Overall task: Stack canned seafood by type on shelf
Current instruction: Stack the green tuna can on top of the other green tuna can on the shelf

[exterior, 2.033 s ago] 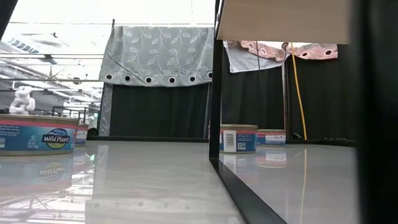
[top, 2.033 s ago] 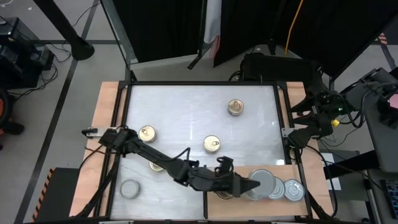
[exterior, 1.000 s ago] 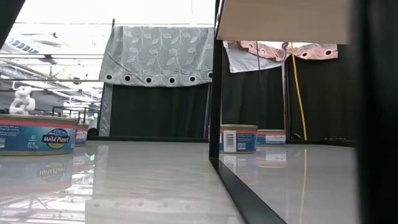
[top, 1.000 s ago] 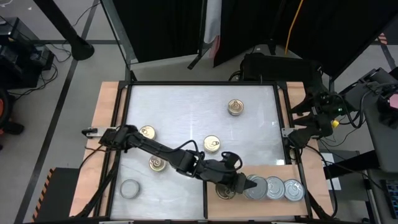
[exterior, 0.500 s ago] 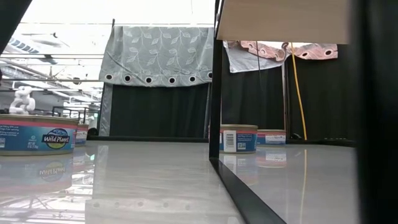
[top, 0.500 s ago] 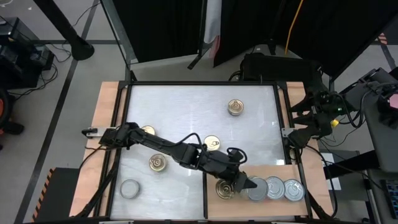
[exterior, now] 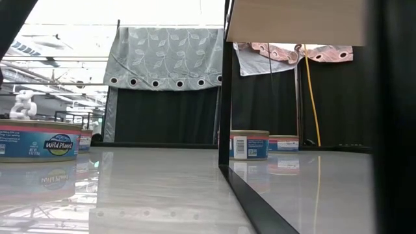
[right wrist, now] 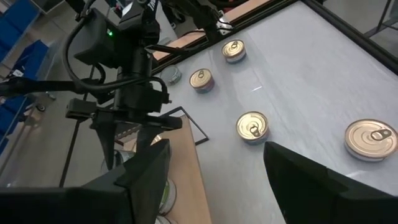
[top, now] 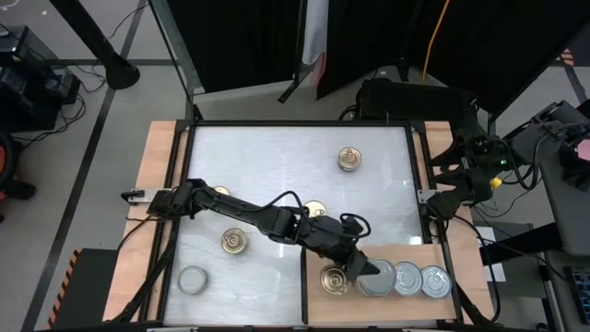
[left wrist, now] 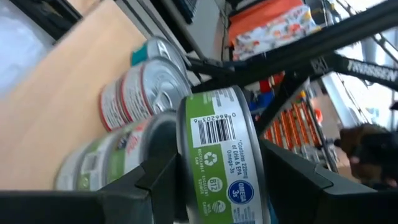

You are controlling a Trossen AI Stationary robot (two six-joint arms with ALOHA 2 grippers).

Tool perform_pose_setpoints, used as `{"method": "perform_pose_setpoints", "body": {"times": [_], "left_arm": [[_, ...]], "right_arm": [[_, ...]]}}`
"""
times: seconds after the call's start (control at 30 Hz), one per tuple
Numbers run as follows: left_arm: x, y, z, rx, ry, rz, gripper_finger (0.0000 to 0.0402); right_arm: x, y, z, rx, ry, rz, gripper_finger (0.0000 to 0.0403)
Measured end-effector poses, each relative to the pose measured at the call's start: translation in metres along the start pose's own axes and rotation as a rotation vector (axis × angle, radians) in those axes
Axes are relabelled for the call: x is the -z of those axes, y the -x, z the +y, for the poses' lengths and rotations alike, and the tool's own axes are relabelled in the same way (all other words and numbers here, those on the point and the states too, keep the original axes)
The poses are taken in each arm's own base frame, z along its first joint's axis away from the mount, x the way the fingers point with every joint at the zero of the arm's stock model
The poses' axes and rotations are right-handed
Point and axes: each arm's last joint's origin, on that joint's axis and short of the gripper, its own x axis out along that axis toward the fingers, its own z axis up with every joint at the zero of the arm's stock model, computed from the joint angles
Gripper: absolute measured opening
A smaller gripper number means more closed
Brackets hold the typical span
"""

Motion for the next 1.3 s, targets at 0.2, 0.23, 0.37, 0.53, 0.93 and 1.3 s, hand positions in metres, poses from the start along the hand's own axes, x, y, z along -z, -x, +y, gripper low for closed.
{"method": "perform_pose_setpoints", "body": {"times": [0.2,0.23,0.37,0.53,0.93,1.3], "left_arm": [[-0.001,0.0,0.001,0.009,-0.053,0.016,0.0204],[-0.002,0.0,0.001,0.005,-0.065,0.01,0.0204],[-0.006,0.003,-0.004,0.01,-0.153,-0.011,0.0204],[-0.007,0.003,-0.006,0.018,-0.231,-0.007,0.0204],[-0.014,0.005,0.003,0.015,-0.226,0.048,0.0204],[-0.017,0.005,0.003,0.071,-0.245,0.095,0.0204]], "right_arm": [[0.0,0.0,0.0,0.0,0.011,0.001,0.0251],[0.0,0.0,0.0,-0.001,0.011,0.001,0.0251],[0.0,0.0,0.0,0.0,0.018,0.001,0.0251],[0.0,0.0,0.0,-0.001,0.023,0.001,0.0251],[0.0,0.0,0.0,-0.001,0.019,0.001,0.0251],[0.0,0.0,0.0,-0.001,0.019,0.001,0.0251]]}}
